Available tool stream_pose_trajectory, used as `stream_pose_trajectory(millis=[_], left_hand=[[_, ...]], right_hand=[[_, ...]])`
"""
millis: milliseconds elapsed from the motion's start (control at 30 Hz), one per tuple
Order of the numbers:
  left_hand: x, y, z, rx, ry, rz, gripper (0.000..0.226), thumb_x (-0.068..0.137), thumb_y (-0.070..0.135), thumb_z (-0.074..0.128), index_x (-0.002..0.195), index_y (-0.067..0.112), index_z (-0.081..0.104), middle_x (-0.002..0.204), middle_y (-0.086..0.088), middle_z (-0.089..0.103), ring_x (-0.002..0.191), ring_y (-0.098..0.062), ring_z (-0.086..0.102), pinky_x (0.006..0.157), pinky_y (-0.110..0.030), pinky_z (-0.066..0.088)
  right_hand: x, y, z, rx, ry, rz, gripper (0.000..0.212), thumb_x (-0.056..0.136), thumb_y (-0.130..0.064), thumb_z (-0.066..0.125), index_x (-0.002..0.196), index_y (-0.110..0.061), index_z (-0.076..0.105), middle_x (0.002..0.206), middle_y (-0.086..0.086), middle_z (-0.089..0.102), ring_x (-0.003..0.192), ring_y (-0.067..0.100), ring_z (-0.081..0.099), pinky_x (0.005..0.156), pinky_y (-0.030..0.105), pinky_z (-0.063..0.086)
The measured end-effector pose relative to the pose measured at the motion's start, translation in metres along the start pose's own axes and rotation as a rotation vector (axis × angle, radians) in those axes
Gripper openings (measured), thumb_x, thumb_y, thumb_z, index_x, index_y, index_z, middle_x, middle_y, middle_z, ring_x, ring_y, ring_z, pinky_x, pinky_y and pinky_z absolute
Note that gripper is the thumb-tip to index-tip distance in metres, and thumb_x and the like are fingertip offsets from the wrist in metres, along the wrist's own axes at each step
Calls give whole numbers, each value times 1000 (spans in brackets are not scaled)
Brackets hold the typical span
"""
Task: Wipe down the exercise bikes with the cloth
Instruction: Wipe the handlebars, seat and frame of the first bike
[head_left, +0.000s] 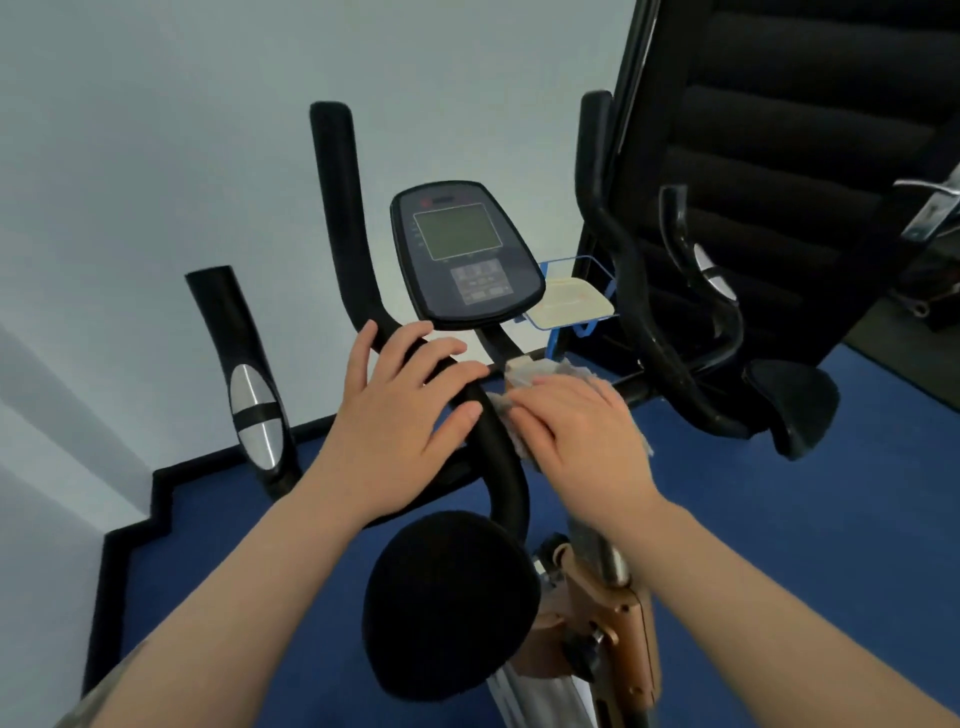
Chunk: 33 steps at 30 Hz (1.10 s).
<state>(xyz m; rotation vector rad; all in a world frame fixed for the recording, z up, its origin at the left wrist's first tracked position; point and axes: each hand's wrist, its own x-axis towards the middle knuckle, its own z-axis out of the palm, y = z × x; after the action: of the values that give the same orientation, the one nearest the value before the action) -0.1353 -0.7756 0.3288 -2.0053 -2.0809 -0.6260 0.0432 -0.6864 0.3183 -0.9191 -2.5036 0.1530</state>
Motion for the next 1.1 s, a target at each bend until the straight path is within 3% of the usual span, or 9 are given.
stream_pose_trajectory(millis=[133, 300, 467, 533, 633, 700, 833, 1000, 1100], left_hand=[[1, -1, 1, -11, 3, -2, 45, 98, 47, 28, 128, 31, 59, 137, 10, 52, 142, -18, 27, 121, -50, -1], [-1, -1, 1, 1, 1, 5, 45, 99, 47, 29, 130, 31, 58, 138, 10, 51, 143, -19, 28, 121, -50, 0], [0, -2, 2, 3, 0, 4, 46, 99, 47, 28, 131, 32, 57, 140, 10, 50, 144, -18, 25, 121, -48, -3], [-1, 0, 1, 5, -3, 4, 46, 99, 47, 28, 131, 32, 57, 140, 10, 50, 144, -18, 25, 121, -49, -2], [-2, 0, -1, 6, -2, 13, 46, 100, 45, 28, 131, 30, 58, 140, 8, 51, 144, -21, 28, 121, -50, 0], [-1, -1, 0, 4, 0, 18, 46, 99, 46, 28, 131, 30, 58, 140, 8, 51, 143, -21, 28, 121, -49, 0], [-1, 0, 1, 5, -2, 4, 45, 99, 45, 29, 130, 30, 58, 139, 8, 51, 143, -20, 27, 120, -50, -1], [-2, 0, -1, 16, -5, 10, 45, 99, 45, 29, 131, 30, 58, 139, 8, 51, 144, -20, 27, 121, -50, 0], [0, -1, -1, 15, -12, 22, 46, 99, 45, 28, 131, 30, 58, 139, 8, 51, 143, -20, 28, 120, -49, -1]], right_hand=[[45, -10, 8, -209, -222, 38, 36, 103, -37, 31, 97, -27, 65, 92, -4, 65, 92, 21, 60, 81, 34, 38], [-19, 2, 7, -64, 92, -26, 31, 101, -29, 41, 109, -21, 69, 107, -6, 68, 115, 17, 58, 109, 47, 33], [35, -10, 9, -190, -147, 62, 32, 102, -35, 31, 100, -28, 62, 95, -7, 65, 100, 17, 58, 99, 33, 32], [24, -11, 11, -133, -80, 72, 27, 102, -30, 39, 102, -26, 66, 98, -7, 67, 103, 16, 59, 103, 32, 30], [-26, -6, 9, 11, 160, 17, 20, 97, -18, 53, 108, -16, 69, 107, -4, 69, 119, 19, 57, 112, 48, 30], [-25, -1, 9, -12, 144, 7, 20, 97, -16, 52, 107, -15, 69, 106, -2, 69, 119, 20, 57, 113, 53, 29], [20, -16, 10, -148, -47, 130, 30, 101, -29, 34, 98, -27, 64, 96, -9, 64, 102, 15, 57, 115, 34, 18], [-29, -17, 18, 79, 210, 117, 23, 97, -20, 51, 110, -17, 70, 109, -6, 69, 123, 16, 55, 115, 50, 26], [-2, -7, 9, -17, 65, 100, 21, 99, -23, 50, 101, -22, 71, 99, -5, 70, 111, 18, 60, 112, 44, 30]])
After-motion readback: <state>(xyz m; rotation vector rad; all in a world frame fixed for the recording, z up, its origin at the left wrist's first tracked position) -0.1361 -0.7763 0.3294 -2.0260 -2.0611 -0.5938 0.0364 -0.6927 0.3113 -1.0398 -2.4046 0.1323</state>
